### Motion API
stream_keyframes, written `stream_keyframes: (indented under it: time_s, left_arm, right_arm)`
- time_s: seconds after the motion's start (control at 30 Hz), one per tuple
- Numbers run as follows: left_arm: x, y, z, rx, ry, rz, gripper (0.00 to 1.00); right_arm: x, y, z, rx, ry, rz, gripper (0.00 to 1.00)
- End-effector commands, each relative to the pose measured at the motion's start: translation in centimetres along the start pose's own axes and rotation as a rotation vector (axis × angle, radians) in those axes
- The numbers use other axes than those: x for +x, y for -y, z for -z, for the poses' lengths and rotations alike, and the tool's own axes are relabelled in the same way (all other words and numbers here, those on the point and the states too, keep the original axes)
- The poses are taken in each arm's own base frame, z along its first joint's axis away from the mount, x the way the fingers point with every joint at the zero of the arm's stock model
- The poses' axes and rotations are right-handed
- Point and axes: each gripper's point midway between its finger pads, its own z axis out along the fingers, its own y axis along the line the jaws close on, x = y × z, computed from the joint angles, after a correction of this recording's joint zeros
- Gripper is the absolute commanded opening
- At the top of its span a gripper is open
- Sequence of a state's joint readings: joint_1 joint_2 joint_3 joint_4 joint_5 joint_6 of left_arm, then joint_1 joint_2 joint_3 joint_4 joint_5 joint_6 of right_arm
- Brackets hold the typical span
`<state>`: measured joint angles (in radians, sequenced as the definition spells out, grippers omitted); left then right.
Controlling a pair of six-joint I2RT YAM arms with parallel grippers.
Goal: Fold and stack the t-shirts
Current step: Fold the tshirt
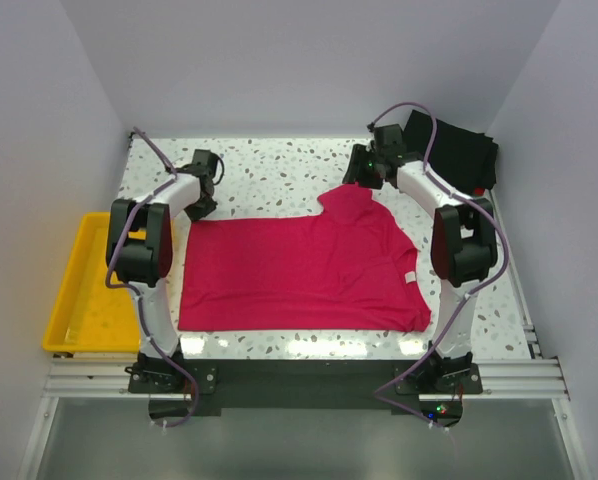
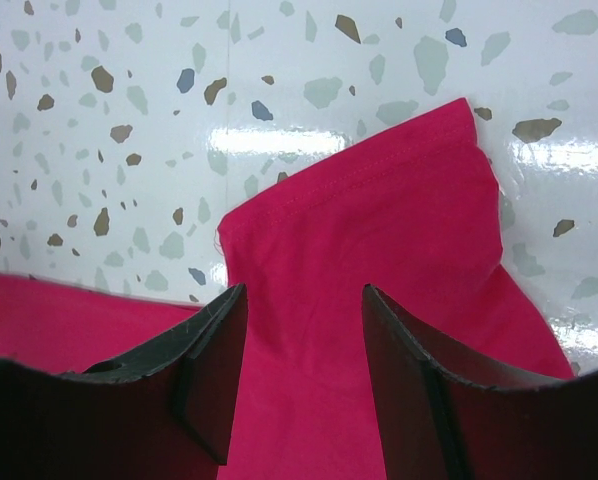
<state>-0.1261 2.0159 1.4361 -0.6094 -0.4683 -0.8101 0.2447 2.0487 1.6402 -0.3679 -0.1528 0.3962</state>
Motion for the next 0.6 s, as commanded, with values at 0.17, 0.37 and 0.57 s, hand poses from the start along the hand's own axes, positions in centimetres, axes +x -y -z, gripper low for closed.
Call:
stream_keyframes:
  time_s: [0.17,0.37,0.57]
  left_arm:
    - [0.1,-0.7,-1.7,-0.057,0.003,0.012,0.35]
    - [0.3,-1.0,-1.8,-0.056,0.001,-0.001,0.26]
    - [0.2,-0.6,-1.2,-0.015,0.001,0.001,0.13]
  right_arm:
    - [-2.4,0.3,-0.2,-0.009,0.037,0.033,0.54]
    - [-3.0,1.7,-1.2,0.033,0.029,0.029,0.54]
    - [-4.5,4.1,-2.2,0.134,0.064,0.056,0.56]
